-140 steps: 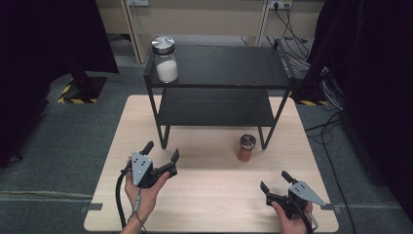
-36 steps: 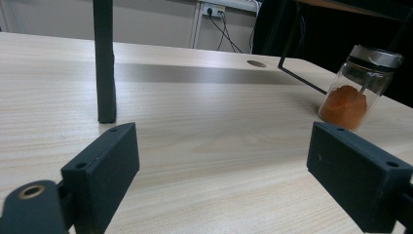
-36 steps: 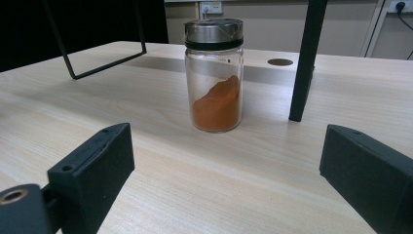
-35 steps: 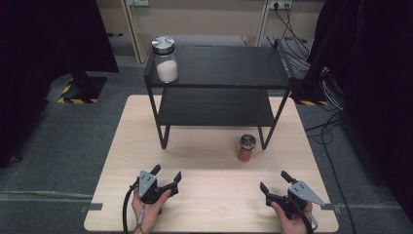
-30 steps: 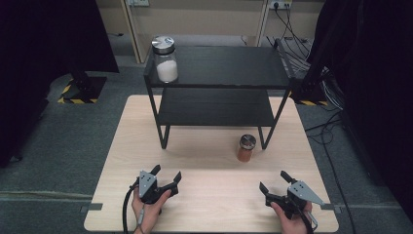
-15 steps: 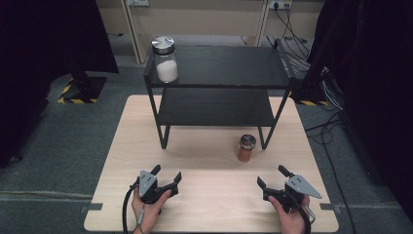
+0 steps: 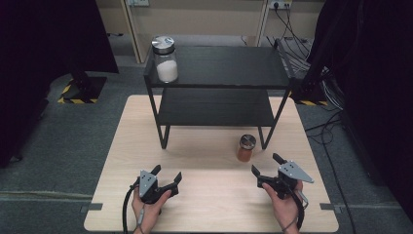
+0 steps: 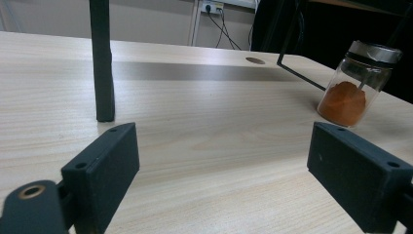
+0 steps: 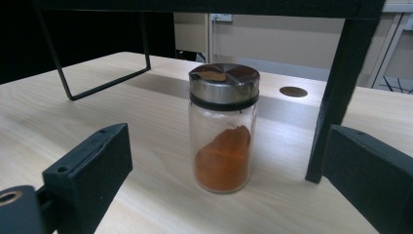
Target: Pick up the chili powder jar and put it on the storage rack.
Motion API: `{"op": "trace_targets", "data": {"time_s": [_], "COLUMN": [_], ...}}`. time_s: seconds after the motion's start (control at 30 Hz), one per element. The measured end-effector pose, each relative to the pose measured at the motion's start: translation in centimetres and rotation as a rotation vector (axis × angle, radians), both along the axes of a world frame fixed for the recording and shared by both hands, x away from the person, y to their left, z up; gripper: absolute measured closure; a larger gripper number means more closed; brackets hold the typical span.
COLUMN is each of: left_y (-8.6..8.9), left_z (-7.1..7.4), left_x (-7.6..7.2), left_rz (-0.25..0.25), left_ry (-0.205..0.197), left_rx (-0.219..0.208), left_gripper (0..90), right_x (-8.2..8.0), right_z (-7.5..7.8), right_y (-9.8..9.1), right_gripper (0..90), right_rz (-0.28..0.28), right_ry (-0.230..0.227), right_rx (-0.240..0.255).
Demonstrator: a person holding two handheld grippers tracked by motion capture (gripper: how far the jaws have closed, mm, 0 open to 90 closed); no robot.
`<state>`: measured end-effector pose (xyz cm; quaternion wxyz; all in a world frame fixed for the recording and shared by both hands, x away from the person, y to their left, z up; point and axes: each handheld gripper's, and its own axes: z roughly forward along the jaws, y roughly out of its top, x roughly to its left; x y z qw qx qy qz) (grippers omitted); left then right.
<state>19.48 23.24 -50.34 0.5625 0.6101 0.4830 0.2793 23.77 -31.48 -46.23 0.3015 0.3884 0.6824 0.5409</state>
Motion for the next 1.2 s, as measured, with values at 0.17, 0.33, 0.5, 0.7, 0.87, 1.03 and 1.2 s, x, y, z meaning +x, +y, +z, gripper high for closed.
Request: {"op": "trace_targets", "data": {"time_s": [0.17,0.33,0.5,0.7,0.87,1.03,1.2], "left_y": [0.0,0.0,0.0,0.0,-0.1,-0.1,-0.1], "left_z": [0.0,0.0,0.0,0.0,0.1,0.1,0.1], "left_x": [0.0,0.0,0.0,0.0,0.0,0.0,0.0], "left_rz": [-0.001,-0.003,-0.002,-0.002,-0.002,-0.006,-0.006], "left_ry": [0.002,0.002,0.000,-0.001,0.001,0.000,0.001], "left_rx": [0.000,0.001,0.001,0.004,0.006,0.010,0.009], "left_gripper": [11.2,11.2,11.3,11.3,11.2,11.2,11.2], "right_x": [1.2,2.4,3.4,4.2,5.0,5.6,6.3], "right_z": [0.4,0.6,0.7,0.5,0.4,0.3,0.3], "right_y": [0.4,0.7,1.0,1.3,1.5,1.8,2.4], "right_gripper": [4.5,4.5,4.5,4.5,4.5,4.5,4.6], "right_rz": [0.003,0.002,0.002,0.008,0.020,0.017,0.022], "right_ry": [0.004,0.013,0.023,0.042,0.057,0.064,0.072], "right_rx": [-0.008,-0.011,-0.012,-0.012,-0.011,-0.013,-0.017]}}
